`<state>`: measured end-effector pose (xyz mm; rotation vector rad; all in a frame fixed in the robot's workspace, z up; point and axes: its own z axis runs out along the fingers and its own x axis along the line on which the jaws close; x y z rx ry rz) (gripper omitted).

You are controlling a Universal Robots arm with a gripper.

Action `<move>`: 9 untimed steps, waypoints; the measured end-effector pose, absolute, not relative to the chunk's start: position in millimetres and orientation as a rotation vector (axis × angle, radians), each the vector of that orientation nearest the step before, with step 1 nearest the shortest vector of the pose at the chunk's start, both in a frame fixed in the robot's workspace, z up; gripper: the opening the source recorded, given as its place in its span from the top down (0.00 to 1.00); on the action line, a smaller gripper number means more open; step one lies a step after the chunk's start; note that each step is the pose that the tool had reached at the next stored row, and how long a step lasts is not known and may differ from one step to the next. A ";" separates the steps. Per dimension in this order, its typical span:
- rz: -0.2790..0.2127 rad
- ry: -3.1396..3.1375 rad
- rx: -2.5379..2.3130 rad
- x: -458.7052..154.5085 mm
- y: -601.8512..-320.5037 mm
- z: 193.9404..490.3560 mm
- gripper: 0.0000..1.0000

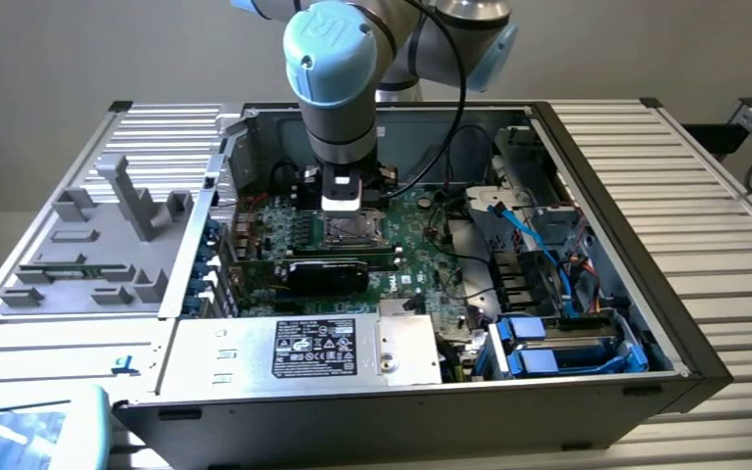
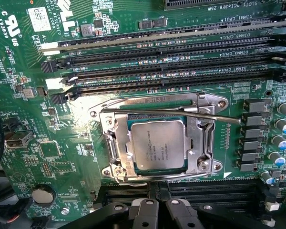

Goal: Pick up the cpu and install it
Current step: 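Install the first cpu locking lever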

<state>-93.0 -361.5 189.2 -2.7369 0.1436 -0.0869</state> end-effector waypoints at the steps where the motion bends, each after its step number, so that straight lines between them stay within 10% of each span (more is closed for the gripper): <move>1: -0.087 0.144 -2.737 -93.0 -361.6 189.2 0.88; 9: -0.087 0.144 -2.737 -92.9 -361.9 188.8 0.88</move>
